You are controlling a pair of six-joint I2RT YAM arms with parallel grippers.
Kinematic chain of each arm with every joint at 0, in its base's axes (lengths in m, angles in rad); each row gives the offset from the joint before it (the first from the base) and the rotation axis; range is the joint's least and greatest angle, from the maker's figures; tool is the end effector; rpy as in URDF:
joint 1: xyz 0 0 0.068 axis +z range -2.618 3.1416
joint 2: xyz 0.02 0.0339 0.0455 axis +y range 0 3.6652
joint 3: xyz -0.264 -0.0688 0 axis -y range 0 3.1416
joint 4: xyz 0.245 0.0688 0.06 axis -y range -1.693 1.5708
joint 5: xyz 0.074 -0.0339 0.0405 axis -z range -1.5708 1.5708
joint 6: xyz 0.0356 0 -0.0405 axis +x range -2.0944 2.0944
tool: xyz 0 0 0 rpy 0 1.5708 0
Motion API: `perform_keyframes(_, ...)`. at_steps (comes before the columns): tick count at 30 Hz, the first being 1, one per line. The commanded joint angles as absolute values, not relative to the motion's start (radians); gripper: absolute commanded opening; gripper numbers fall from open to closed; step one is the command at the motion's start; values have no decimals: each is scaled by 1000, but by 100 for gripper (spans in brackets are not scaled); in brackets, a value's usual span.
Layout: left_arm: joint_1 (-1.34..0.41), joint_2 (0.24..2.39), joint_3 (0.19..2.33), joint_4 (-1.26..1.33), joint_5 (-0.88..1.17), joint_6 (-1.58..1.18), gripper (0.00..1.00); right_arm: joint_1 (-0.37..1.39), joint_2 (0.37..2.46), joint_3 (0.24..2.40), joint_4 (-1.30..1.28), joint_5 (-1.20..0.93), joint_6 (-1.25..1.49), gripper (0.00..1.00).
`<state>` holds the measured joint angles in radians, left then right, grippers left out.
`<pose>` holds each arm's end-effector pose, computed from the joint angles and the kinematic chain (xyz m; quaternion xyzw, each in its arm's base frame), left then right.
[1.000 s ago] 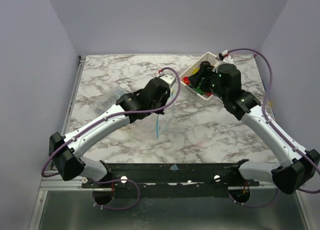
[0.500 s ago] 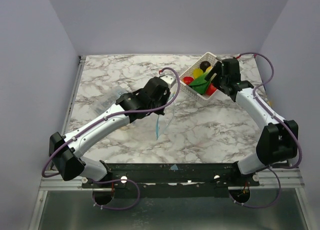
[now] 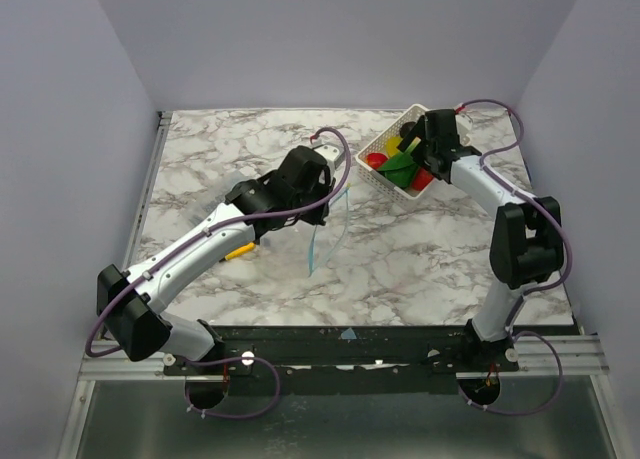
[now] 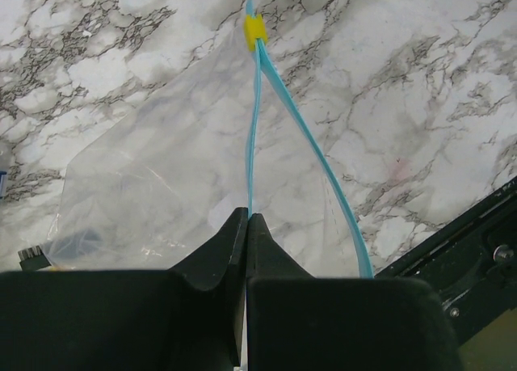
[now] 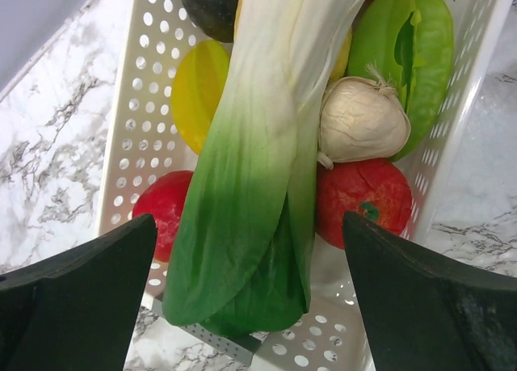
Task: Place the food in the zip-top bag and seal the zipper
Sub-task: Pick up the fake vegetable from the bin.
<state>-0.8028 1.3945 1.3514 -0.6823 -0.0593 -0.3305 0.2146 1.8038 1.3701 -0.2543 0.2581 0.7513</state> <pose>0.2120 -0.2165 0.3501 0.2015 0.8891 -0.1973 0.3605 0.4047 0.0789 0.2530 0.2907 0.8500 0.0937 0.4292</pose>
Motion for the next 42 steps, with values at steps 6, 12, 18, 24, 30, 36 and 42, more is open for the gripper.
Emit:
perform_keyframes(6, -764, 1382, 1351, -667, -1, -350, 0, 212, 1838, 1363, -160, 297, 745, 100)
perform_keyframes(12, -762, 1384, 1349, -666, 23, -350, 0, 211, 1906, 1427, -195, 376, 782, 97)
perform_keyframes(18, -761, 1386, 1348, -664, 29, -349, 0, 212, 1986, 1483, -203, 353, 842, 86)
perform_keyframes(24, -758, 1385, 1347, -664, 29, -350, 0, 213, 1997, 1499, -188, 336, 820, 67)
perform_keyframes(30, -757, 1396, 1353, -670, 34, -351, 0, 213, 1907, 1498, -194, 305, 694, 41)
perform_keyframes(36, -755, 1407, 1354, -670, 35, -354, 0, 211, 1829, 1596, -358, 231, 509, 22)
perform_keyframes(42, -752, 1422, 1353, -667, 39, -357, 0, 212, 1758, 1691, -639, 39, 308, 18)
